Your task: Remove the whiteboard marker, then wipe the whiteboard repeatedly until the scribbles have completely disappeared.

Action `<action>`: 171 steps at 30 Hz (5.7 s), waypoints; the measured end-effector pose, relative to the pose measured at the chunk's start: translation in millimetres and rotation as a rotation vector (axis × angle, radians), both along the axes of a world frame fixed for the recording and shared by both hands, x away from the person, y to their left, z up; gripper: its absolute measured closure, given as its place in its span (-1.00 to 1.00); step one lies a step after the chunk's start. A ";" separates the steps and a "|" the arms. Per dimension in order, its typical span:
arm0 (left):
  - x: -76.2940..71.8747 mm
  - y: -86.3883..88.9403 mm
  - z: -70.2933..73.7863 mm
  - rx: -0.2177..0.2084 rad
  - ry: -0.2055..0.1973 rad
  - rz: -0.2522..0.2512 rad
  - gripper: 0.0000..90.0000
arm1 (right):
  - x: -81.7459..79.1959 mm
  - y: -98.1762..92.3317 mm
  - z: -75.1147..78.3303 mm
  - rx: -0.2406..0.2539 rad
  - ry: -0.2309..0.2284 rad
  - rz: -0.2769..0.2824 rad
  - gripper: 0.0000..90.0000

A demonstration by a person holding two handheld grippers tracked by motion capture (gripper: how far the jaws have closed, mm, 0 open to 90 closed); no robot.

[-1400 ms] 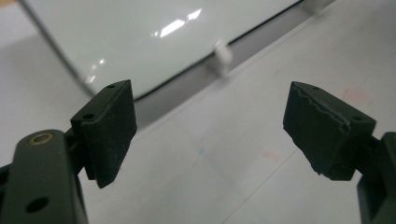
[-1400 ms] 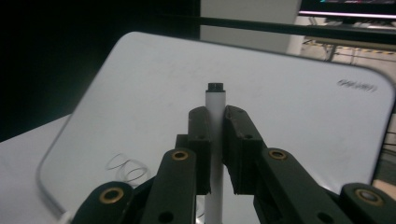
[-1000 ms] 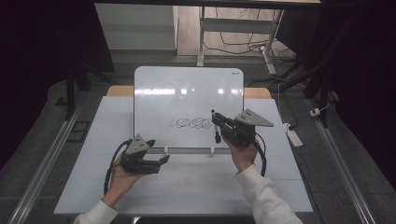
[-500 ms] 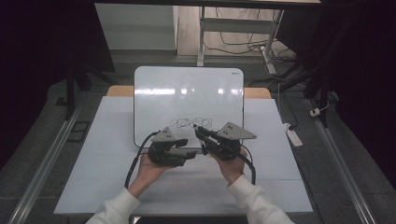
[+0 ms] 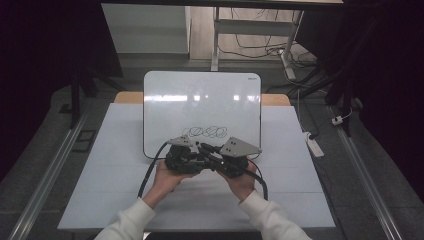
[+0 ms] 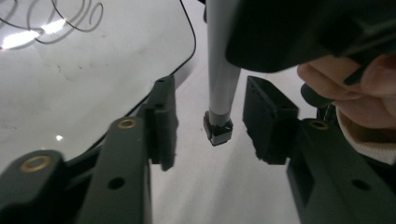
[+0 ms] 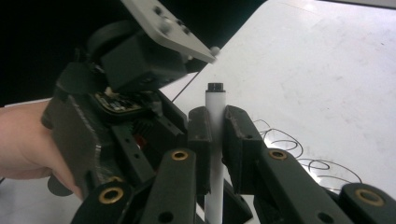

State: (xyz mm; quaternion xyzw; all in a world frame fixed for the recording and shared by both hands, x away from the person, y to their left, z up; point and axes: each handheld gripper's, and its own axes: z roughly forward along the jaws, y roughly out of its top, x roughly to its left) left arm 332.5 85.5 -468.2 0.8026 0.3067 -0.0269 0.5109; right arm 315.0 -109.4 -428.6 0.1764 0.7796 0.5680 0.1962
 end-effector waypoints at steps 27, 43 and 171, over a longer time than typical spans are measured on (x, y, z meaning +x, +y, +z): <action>-1.2 42.0 5.8 -0.121 -0.094 0.068 0.76 | 1.9 -97.8 0.2 0.042 0.075 -0.130 0.20; 23.5 88.3 -4.8 -0.112 -0.267 0.339 0.76 | -14.1 -204.8 -46.9 -0.057 0.168 -0.335 0.15; 68.1 -58.8 -25.3 0.040 -0.461 0.257 0.77 | -12.9 -201.8 -62.9 -0.128 0.198 -0.289 0.13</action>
